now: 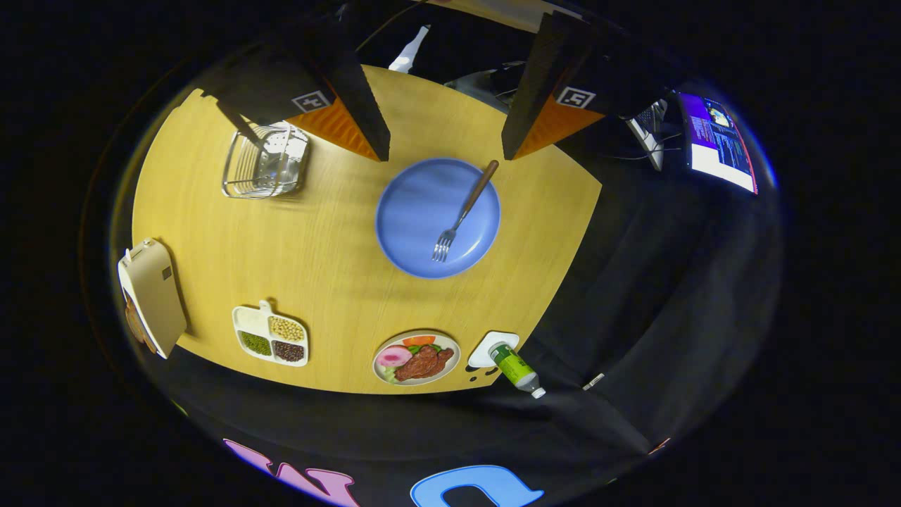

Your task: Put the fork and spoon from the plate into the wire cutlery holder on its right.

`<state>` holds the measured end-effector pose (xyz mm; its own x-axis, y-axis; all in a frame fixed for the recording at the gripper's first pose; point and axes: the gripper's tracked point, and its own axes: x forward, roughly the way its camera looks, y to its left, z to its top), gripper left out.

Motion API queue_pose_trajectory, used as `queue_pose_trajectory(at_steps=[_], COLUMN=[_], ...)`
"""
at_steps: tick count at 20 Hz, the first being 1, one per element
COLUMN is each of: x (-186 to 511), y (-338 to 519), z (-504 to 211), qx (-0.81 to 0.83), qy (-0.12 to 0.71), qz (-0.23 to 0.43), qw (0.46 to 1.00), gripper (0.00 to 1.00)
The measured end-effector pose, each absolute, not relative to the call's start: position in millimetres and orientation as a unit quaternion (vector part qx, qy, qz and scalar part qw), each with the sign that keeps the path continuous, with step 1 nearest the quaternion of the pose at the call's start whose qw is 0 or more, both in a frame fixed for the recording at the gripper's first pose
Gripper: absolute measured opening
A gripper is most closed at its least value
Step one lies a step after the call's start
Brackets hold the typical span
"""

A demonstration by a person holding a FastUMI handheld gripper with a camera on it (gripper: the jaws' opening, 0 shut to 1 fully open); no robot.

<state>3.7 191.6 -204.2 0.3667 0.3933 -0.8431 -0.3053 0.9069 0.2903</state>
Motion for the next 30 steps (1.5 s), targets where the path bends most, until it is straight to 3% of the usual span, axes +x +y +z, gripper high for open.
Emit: queue_pose_trajectory(at_steps=[9,18,20,22,24,28,30], x=[20,37,38,35,36,38,38], y=[261,275,278,283,294,301,300], z=[-299,-349,-357,-366,-364,-363,-365], qx=[0.100,0.104,0.102,0.102,0.129,0.154,0.162], qy=[0.572,0.603,0.613,0.626,0.632,0.649,0.652], qz=[0.153,0.103,0.100,0.098,0.104,0.103,0.106], qw=[0.800,0.784,0.777,0.767,0.757,0.738,0.733], gripper=[0.99,0.95,0.88,0.73,0.69,0.38,0.38])
